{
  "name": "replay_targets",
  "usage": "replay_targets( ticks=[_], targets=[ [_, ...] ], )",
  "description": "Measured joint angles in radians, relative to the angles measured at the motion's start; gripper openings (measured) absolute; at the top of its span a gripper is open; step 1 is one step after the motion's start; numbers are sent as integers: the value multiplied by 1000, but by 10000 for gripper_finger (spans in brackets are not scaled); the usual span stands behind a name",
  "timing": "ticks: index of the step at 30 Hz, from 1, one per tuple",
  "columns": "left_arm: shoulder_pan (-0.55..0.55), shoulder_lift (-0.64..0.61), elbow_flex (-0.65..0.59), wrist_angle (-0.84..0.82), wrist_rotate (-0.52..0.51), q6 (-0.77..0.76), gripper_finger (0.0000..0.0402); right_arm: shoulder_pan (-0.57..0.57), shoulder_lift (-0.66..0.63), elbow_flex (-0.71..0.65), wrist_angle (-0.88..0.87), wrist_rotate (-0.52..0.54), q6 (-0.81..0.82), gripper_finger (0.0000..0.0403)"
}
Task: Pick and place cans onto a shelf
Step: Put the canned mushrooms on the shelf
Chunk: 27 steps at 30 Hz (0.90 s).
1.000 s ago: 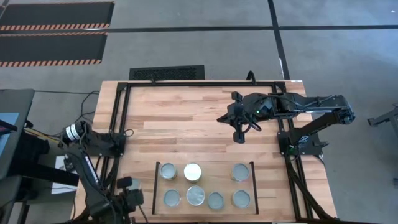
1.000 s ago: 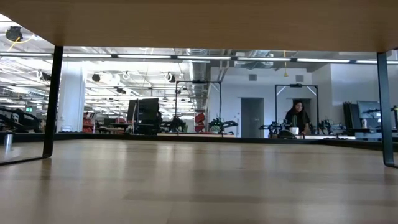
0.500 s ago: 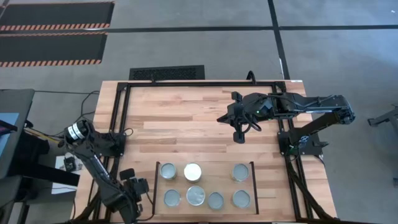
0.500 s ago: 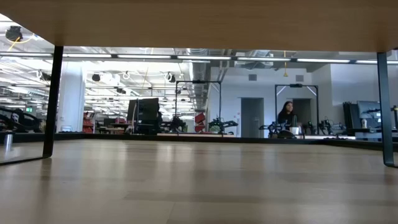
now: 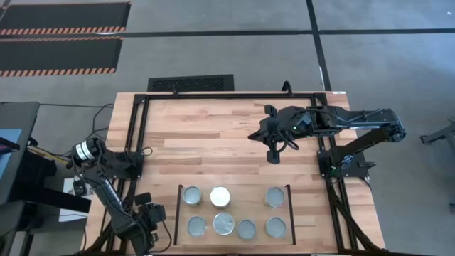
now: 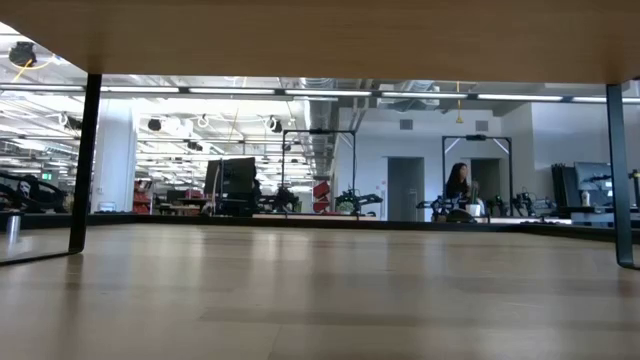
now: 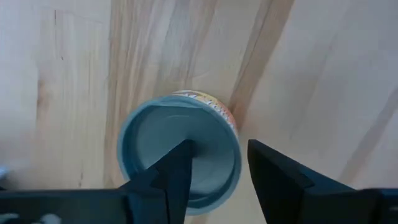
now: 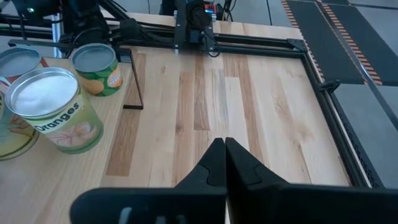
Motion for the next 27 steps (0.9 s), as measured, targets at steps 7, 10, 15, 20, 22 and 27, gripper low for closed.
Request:
replay_targets(
  ticks=[7, 10, 15, 20, 22, 27],
  targets=[
    [4, -4, -13, 14, -18, 85, 96, 0, 0, 0, 0, 0, 3, 7],
    [5, -26, -16, 14, -19, 108, 46, 0, 0, 0, 0, 0, 3, 7],
    [12, -161, -16, -83, -69, -7, 7, 0, 0, 0, 0, 0, 2, 7],
    [46, -387, -16, -267, -201, -168, 2, 0, 0, 0, 0, 0, 2, 7],
    [83, -485, -16, -303, -271, -185, 1, 0, 0, 0, 0, 0, 0, 7],
    [269, -696, -16, -303, -422, -36, 1, 0, 0, 0, 0, 0, -1, 7]
  ],
)
